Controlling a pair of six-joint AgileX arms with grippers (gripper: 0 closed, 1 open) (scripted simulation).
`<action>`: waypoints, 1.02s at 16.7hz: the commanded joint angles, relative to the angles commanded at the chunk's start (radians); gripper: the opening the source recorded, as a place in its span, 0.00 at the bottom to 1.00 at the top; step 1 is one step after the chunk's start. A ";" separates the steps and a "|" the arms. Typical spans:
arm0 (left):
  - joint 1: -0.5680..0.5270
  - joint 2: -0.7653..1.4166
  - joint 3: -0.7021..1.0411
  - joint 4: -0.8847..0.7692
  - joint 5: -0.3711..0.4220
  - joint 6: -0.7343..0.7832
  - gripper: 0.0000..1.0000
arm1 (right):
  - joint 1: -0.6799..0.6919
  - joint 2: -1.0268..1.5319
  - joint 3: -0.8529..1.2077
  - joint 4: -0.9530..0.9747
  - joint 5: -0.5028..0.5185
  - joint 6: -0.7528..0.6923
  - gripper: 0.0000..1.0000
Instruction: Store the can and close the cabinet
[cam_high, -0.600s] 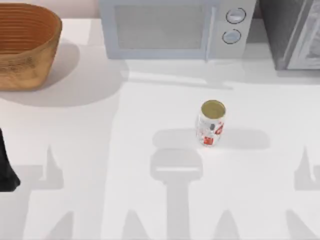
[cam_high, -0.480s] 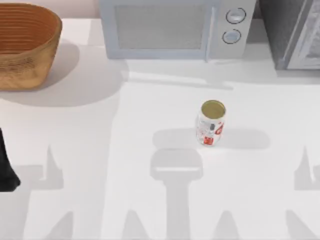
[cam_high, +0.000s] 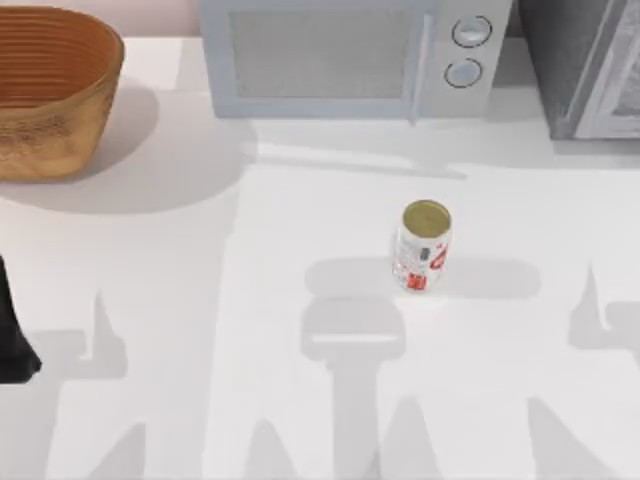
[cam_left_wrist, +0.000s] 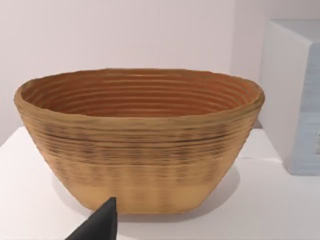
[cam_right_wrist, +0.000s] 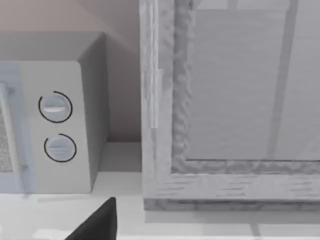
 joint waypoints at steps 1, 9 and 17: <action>0.000 0.000 0.000 0.000 0.000 0.000 1.00 | 0.030 0.078 0.020 0.058 0.031 0.000 1.00; 0.000 0.000 0.000 0.000 0.000 0.000 1.00 | 0.324 0.853 0.220 0.631 0.337 0.003 1.00; 0.000 0.000 0.000 0.000 0.000 0.000 1.00 | 0.624 1.646 0.424 1.218 0.650 0.007 1.00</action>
